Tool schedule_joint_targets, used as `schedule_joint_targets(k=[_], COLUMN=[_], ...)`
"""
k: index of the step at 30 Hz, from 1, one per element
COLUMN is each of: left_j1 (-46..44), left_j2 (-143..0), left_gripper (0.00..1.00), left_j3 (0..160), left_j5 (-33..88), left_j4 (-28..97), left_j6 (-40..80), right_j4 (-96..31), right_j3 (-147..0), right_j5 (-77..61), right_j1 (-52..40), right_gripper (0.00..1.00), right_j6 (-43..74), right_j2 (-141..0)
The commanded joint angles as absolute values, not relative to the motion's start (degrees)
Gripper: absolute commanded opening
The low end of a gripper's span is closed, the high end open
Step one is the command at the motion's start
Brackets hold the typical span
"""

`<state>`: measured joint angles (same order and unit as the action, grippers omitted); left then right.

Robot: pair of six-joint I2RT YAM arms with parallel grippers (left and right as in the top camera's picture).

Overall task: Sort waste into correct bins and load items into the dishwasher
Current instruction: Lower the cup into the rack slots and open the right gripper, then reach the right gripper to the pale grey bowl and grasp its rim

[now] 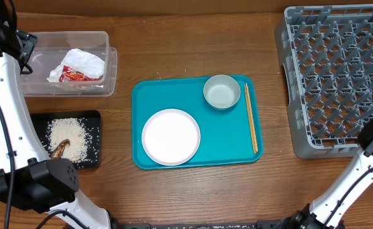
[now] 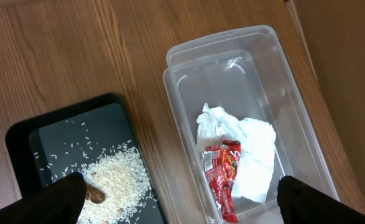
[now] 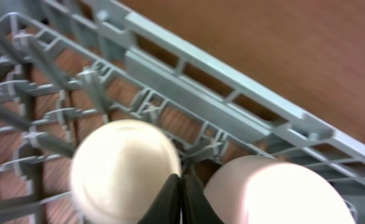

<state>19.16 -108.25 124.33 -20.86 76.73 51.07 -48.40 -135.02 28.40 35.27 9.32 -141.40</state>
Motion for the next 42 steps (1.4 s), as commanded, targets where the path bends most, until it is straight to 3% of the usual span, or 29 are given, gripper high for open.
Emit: schedule_joint_targets(k=[1,4,6,11,15,18,27,30,32,36,42], left_j1=[19.00,19.00,19.00,19.00,19.00,19.00,19.00,19.00,19.00,19.00,19.00], left_j2=[-108.47,-108.47,-108.47,-108.47,-108.47,-108.47,-108.47,-108.47,-108.47,-108.47,-108.47], left_gripper=[1.00,1.00,1.00,1.00,1.00,1.00,1.00,1.00,1.00,1.00,1.00], left_j3=[124.55,124.55,124.55,124.55,124.55,124.55,124.55,124.55,124.55,124.55,124.55], left_j5=[-21.96,-21.96,-21.98,-21.98,-21.98,-21.98,-21.98,-21.96,-21.98,-21.98,-21.96], left_j4=[76.62,76.64,76.64,76.64,76.64,76.64,76.64,76.64,76.64,76.64,76.62], left_j6=[51.03,51.03,51.03,51.03,51.03,51.03,51.03,51.03,51.03,51.03,51.03], right_j4=[-48.58,-48.56,-48.45,-48.56,-50.57,-56.27,-80.53,-84.77,-85.47,-84.88,-82.28], right_j3=[-136.20,-136.22,-136.20,-136.20,-136.20,-136.20,-136.18,-136.14,-136.14,-136.07,-136.07], right_j5=[31.22,30.35,25.71,-5.98,-38.28,-47.79,-43.57,-31.48,-22.74,-4.27,8.99], right_j1=[35.40,35.38,35.38,35.83,35.59,33.45,18.13,9.32,2.83,-9.52,-22.09], right_gripper=[0.05,0.08,0.17,0.39,0.40,0.40,0.44,0.60,1.00,1.00,0.79], right_j6=[13.23,17.76,20.01,20.01,19.99,19.97,6.17,5.72,5.74,8.84,15.31], right_j2=[-139.00,-135.33,-132.66,-125.67,-121.60,-120.38,-120.25,-120.25,-120.49,-122.15,-128.35])
